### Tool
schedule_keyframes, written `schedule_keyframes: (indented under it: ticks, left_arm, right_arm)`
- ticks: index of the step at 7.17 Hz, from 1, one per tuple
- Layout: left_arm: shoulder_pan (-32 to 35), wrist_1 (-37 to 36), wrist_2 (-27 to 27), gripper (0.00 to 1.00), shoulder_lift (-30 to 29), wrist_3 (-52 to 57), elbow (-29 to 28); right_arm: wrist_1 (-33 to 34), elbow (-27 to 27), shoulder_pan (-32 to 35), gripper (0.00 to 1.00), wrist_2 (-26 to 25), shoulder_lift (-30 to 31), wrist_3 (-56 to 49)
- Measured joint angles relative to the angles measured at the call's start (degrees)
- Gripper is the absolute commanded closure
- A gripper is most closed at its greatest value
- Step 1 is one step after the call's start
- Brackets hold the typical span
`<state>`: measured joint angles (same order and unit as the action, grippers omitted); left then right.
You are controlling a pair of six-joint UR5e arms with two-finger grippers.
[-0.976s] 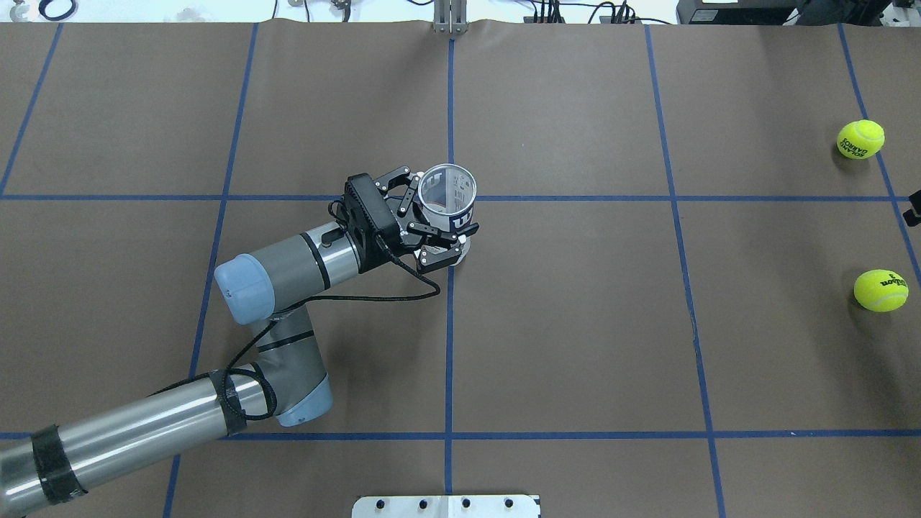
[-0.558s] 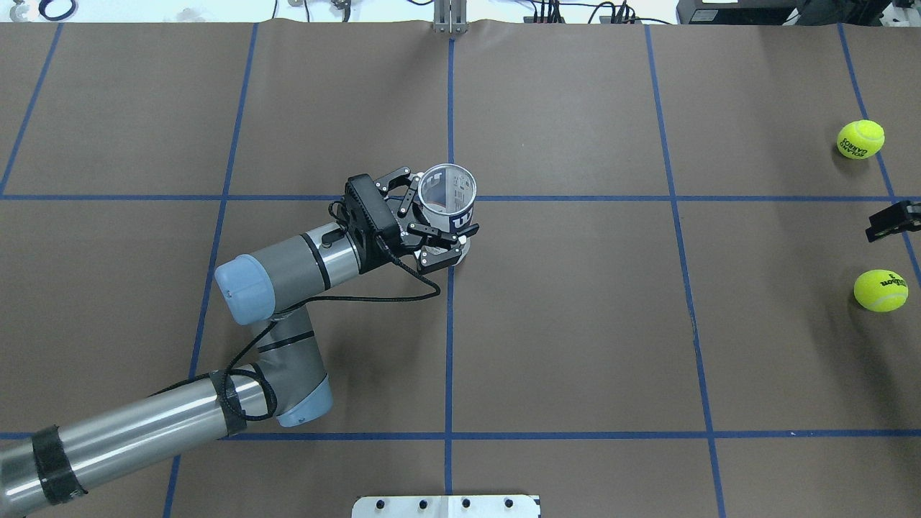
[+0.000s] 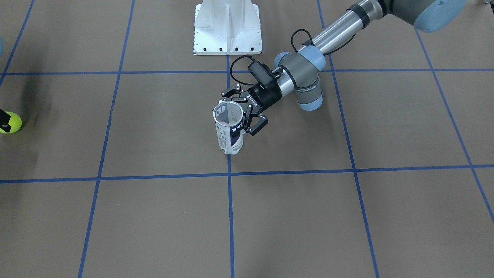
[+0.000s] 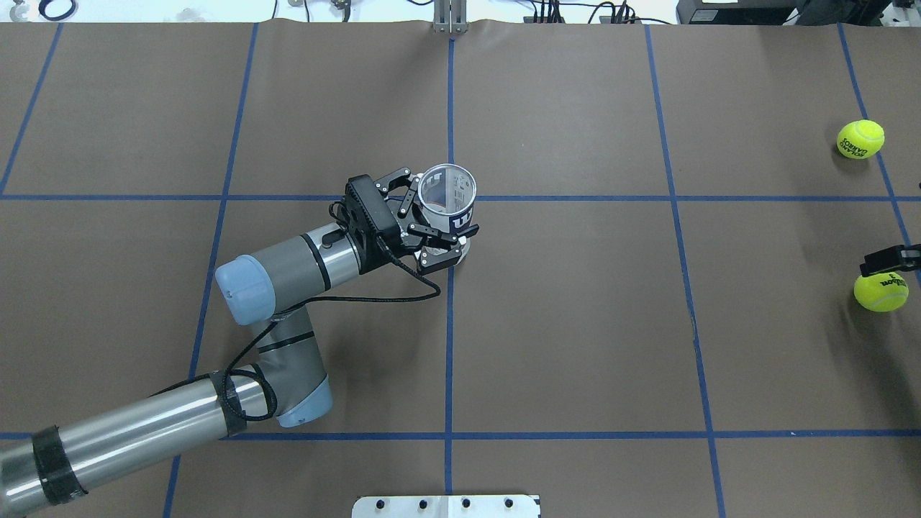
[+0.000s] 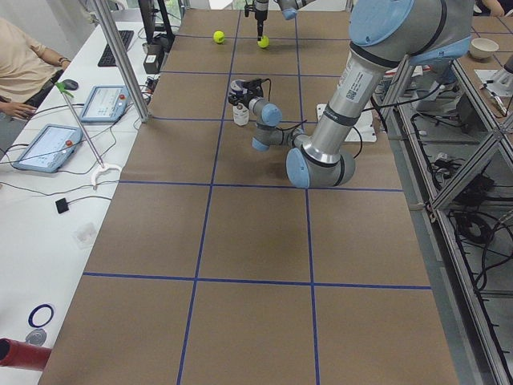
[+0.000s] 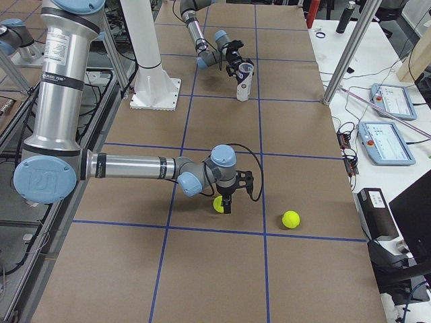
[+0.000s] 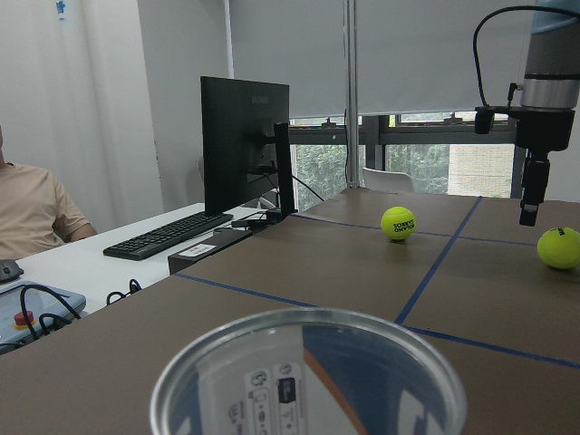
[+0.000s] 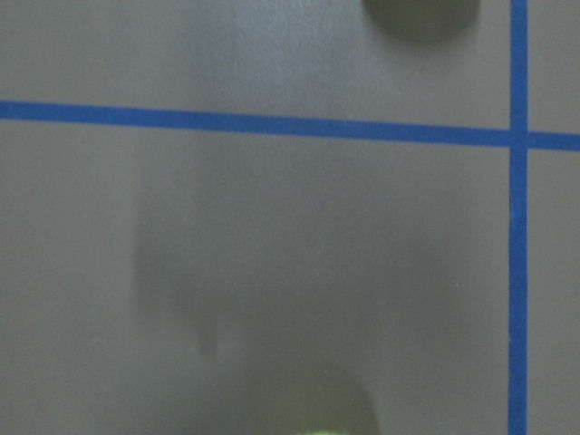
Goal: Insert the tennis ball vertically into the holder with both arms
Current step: 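Reach the right gripper to the nearer tennis ball and grasp it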
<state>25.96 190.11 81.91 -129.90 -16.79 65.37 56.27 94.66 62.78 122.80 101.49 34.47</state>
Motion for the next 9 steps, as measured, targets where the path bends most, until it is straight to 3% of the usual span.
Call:
schedule_keyframes:
  ticks: [1,2,3,4,6,9]
  left_arm:
    - [-0.1,0.0,0.0,0.01,0.0,0.0,0.0]
    - [-0.3,0.1,0.0,0.01,0.1,0.0,0.0]
    - [-0.5,0.1,0.0,0.01,0.1,0.0,0.0]
    - [-0.5,0.2,-0.1,0.01,0.2,0.0,0.0]
    - [-0.6,0.5,-0.1,0.01,0.2,0.0,0.0]
    - [-0.6,0.8,0.0,0.01,0.5,0.0,-0.1]
  right_arm:
    - [-0.6,0.0,-0.9,0.0,-0.2,0.9,0.0]
    - [-0.8,0.1,-1.8,0.19,-0.6,1.4,0.1]
    - [-0.8,0.0,-2.6,0.68,-0.8,1.7,0.1]
    - [-0.8,0.0,-3.1,0.9,-1.0,1.7,0.1]
    - [-0.8,0.2,-3.7,1.0,-1.0,1.3,-0.1]
    - [1.2,2.3,-3.3,1.0,0.6,-1.7,0.0]
